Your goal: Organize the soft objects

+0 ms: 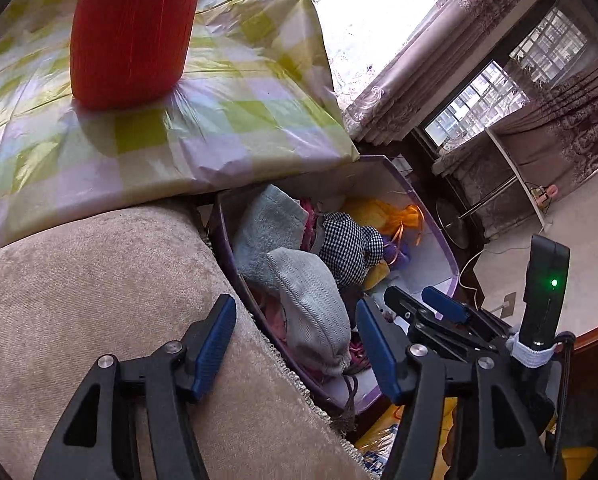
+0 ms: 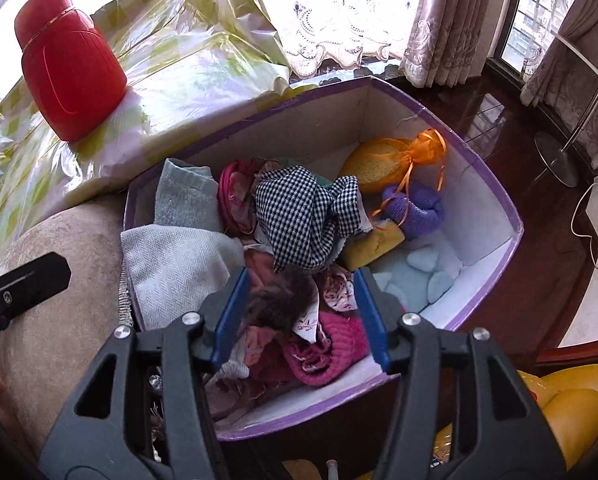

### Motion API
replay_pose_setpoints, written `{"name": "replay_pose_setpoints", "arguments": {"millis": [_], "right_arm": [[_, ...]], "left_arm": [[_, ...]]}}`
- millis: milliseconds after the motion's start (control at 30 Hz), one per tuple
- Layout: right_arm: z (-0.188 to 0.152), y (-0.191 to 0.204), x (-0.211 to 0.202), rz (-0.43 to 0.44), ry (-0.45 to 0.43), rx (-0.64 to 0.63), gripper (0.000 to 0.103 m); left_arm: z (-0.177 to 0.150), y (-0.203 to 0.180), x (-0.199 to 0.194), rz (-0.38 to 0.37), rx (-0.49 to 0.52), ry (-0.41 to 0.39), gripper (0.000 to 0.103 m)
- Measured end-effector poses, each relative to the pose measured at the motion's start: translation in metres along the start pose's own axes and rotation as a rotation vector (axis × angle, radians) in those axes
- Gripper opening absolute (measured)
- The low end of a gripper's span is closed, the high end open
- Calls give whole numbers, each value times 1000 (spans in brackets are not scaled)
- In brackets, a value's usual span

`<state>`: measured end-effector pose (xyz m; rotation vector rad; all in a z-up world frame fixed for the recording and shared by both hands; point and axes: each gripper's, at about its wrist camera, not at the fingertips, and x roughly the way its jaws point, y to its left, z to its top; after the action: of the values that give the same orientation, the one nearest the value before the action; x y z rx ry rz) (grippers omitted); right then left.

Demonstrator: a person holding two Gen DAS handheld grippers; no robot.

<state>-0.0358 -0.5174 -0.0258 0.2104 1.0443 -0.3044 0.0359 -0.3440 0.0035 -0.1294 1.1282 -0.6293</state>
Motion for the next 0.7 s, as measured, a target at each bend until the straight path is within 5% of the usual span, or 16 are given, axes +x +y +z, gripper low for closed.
{"name": "replay_pose_setpoints", "arguments": {"millis": [233, 700], "right_arm": [[-8, 6, -20, -67, -34, -32, 71], [-7, 1, -32, -85, -43, -15, 72]], "left_arm": [[-7, -7, -5, 2, 56, 5, 79], [-6, -11, 2, -28, 39, 5, 96]]}}
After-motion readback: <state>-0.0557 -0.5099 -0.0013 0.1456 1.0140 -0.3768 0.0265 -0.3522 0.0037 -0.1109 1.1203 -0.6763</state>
